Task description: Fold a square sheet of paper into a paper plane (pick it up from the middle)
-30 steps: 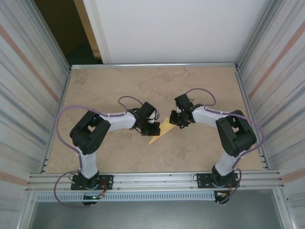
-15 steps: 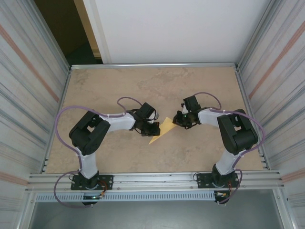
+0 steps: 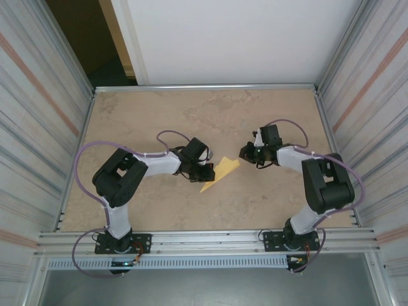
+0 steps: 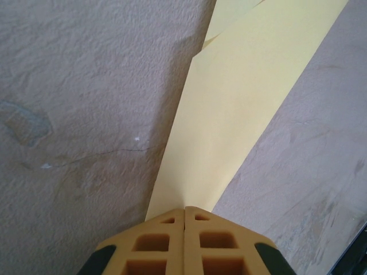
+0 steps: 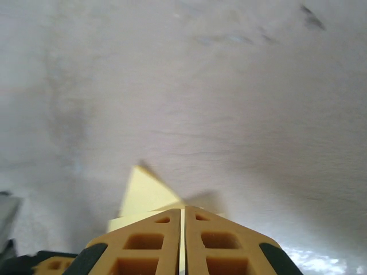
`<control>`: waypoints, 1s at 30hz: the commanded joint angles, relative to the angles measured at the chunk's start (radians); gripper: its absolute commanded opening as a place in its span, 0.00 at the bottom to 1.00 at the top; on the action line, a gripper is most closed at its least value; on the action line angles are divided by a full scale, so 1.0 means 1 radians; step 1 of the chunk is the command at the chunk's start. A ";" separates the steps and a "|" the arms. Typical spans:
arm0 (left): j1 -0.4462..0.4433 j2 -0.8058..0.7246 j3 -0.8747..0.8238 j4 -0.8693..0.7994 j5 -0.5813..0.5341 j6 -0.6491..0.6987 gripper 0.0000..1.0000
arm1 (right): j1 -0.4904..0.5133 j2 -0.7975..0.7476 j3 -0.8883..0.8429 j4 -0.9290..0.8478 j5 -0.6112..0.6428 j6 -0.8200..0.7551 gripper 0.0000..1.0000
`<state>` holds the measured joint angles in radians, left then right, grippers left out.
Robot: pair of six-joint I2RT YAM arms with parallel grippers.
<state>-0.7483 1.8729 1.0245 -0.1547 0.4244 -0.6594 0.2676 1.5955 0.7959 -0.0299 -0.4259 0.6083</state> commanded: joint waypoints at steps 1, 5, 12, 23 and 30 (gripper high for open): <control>-0.011 0.042 -0.043 -0.118 -0.046 -0.005 0.05 | 0.070 -0.090 -0.019 -0.029 0.047 -0.015 0.09; -0.015 0.043 -0.039 -0.114 -0.046 -0.006 0.05 | 0.164 -0.103 -0.069 -0.005 0.074 0.062 0.06; -0.016 0.047 -0.035 -0.111 -0.047 -0.007 0.05 | 0.285 -0.022 -0.087 0.082 0.068 0.161 0.00; -0.016 0.055 -0.037 -0.137 -0.042 -0.015 0.04 | 0.255 0.102 -0.082 0.126 0.055 0.158 0.00; -0.016 0.046 -0.077 -0.126 -0.044 -0.035 0.04 | 0.010 0.137 -0.134 0.177 -0.001 0.090 0.00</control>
<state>-0.7483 1.8729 1.0153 -0.1387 0.4274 -0.6792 0.3695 1.6951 0.6857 0.1467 -0.4637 0.7475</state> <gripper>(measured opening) 0.060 0.043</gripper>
